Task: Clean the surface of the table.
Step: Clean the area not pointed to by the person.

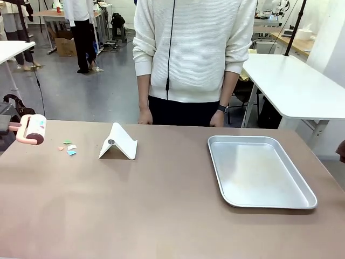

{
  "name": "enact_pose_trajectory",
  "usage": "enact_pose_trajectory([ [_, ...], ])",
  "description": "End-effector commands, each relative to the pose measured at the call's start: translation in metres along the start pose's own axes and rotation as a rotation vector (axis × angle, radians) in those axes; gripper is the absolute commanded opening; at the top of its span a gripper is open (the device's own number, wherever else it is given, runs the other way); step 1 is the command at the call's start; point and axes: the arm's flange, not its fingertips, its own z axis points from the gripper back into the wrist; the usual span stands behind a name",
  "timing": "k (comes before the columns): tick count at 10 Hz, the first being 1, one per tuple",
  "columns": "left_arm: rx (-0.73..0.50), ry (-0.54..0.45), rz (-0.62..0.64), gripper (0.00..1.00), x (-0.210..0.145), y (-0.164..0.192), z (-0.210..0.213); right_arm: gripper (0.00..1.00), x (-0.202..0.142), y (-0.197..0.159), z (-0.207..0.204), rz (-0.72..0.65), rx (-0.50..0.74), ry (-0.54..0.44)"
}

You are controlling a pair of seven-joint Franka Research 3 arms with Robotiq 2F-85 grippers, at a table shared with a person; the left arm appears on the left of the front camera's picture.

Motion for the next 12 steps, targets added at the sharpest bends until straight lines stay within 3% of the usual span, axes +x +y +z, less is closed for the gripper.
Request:
enact_pose_trajectory([
  [1, 0.041, 0.039, -0.020, 0.22, -0.002, -0.009, 0.000, 0.00, -0.004, 0.004, 0.000, 0.003, -0.008, -0.002],
  [2, 0.121, -0.006, -0.033, 0.22, 0.005, -0.013, -0.004, 0.00, -0.004, 0.004, 0.000, 0.003, -0.008, -0.002],
  [7, 0.421, -0.028, -0.031, 0.22, 0.055, -0.001, -0.040, 0.00, -0.004, 0.004, 0.000, 0.003, -0.008, -0.002],
  [10, 0.466, -0.038, -0.036, 0.22, 0.076, 0.007, -0.054, 0.00, -0.004, 0.004, 0.000, 0.003, -0.008, -0.002],
  [12, 0.513, -0.098, -0.044, 0.22, 0.085, 0.012, -0.064, 0.00, -0.004, 0.004, 0.000, 0.003, -0.008, -0.002],
])
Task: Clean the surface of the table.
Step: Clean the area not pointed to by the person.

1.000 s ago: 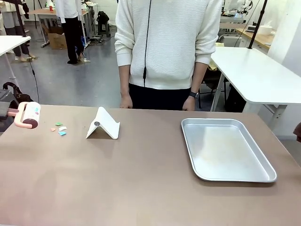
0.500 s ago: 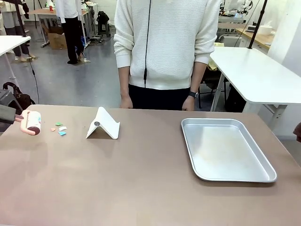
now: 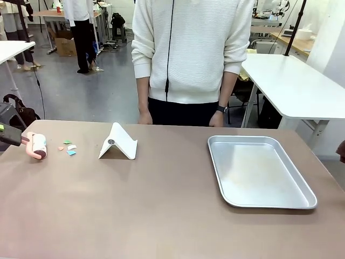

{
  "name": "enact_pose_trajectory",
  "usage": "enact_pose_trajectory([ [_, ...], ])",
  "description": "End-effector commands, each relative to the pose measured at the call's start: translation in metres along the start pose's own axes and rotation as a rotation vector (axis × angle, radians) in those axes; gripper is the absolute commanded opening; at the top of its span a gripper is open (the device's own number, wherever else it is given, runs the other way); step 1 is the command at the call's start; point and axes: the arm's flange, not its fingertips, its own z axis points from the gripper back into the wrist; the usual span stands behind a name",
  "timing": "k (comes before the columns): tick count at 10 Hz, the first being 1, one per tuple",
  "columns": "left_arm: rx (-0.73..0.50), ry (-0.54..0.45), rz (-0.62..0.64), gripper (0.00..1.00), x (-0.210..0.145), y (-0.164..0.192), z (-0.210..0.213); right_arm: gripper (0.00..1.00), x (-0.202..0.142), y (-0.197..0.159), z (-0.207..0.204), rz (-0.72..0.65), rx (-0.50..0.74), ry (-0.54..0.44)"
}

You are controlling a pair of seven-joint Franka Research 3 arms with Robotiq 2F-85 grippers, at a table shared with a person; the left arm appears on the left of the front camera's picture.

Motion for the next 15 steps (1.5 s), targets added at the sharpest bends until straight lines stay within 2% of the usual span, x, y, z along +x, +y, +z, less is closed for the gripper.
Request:
enact_pose_trajectory([
  [1, 0.036, -0.020, 0.005, 0.22, 0.008, -0.007, -0.008, 0.00, -0.004, 0.004, 0.000, 0.004, -0.008, -0.001],
  [7, 0.065, 0.065, -0.033, 0.22, 0.004, -0.015, -0.038, 0.00, -0.004, 0.004, 0.000, 0.004, -0.008, -0.001],
  [10, 0.034, 0.110, -0.061, 0.22, 0.003, -0.034, -0.062, 0.00, -0.004, 0.004, 0.000, 0.004, -0.008, -0.001],
  [15, 0.037, 0.127, -0.034, 0.22, 0.001, -0.063, -0.105, 0.00, -0.004, 0.004, 0.000, 0.004, -0.008, -0.001],
])
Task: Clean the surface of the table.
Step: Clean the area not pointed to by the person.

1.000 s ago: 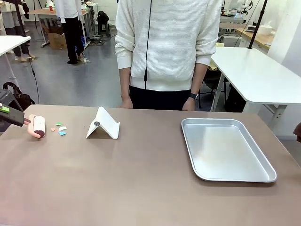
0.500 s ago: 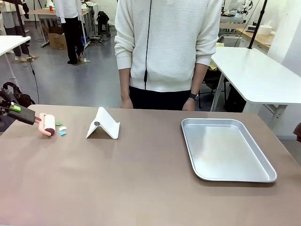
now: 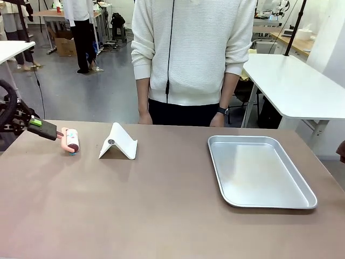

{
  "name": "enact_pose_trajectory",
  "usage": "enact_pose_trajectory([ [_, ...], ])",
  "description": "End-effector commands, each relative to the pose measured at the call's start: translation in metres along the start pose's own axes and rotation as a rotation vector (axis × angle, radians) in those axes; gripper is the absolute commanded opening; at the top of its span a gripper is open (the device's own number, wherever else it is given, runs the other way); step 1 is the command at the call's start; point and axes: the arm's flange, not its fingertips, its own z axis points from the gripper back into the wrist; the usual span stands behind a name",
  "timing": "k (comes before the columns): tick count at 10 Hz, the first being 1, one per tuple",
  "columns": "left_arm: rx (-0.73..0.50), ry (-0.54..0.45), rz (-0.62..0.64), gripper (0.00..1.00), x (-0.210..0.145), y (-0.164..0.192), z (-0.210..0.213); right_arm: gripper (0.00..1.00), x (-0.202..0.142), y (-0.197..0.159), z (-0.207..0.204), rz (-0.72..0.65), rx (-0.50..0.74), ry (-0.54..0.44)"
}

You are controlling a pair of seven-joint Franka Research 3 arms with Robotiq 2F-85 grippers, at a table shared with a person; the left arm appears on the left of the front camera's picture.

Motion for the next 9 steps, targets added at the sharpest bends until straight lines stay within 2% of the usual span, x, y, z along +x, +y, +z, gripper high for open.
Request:
enact_pose_trajectory([
  [1, 0.058, 0.027, 0.019, 0.22, 0.001, 0.007, -0.027, 0.00, -0.004, 0.004, 0.000, 0.004, -0.008, -0.001],
  [6, 0.020, 0.025, 0.043, 0.22, 0.009, -0.012, -0.046, 0.00, -0.004, 0.004, 0.000, 0.004, -0.008, -0.001],
  [9, -0.028, -0.001, 0.049, 0.22, 0.012, -0.016, -0.031, 0.00, -0.004, 0.004, 0.000, 0.004, -0.008, -0.001],
])
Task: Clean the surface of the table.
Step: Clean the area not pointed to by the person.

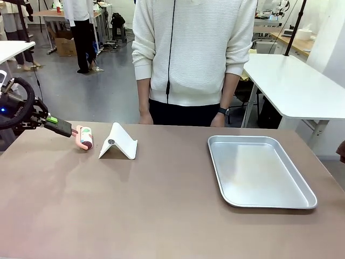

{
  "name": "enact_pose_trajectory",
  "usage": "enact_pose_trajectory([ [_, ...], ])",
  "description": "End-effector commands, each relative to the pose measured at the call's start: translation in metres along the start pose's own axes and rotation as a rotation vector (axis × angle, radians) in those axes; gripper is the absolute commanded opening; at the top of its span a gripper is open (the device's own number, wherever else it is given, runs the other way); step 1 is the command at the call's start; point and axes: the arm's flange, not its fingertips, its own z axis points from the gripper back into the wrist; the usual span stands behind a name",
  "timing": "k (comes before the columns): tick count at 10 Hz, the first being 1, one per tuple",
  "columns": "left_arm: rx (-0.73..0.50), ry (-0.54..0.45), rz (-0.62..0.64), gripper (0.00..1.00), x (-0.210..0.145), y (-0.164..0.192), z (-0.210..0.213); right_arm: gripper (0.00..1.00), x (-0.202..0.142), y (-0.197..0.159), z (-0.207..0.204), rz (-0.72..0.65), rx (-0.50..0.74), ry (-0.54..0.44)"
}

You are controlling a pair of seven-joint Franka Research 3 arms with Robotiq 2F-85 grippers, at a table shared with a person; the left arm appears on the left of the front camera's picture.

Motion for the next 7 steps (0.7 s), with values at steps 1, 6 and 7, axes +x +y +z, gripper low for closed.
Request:
enact_pose_trajectory([
  [1, -0.025, -0.034, 0.005, 0.22, 0.001, 0.003, 0.011, 0.00, -0.004, 0.004, 0.000, 0.004, -0.008, -0.001],
  [6, -0.253, -0.045, -0.032, 0.22, -0.022, 0.003, 0.103, 0.00, -0.004, 0.004, 0.000, 0.004, -0.008, -0.001],
  [7, -0.312, 0.008, -0.036, 0.22, -0.031, 0.006, 0.121, 0.00, -0.004, 0.004, 0.000, 0.004, -0.008, -0.001],
])
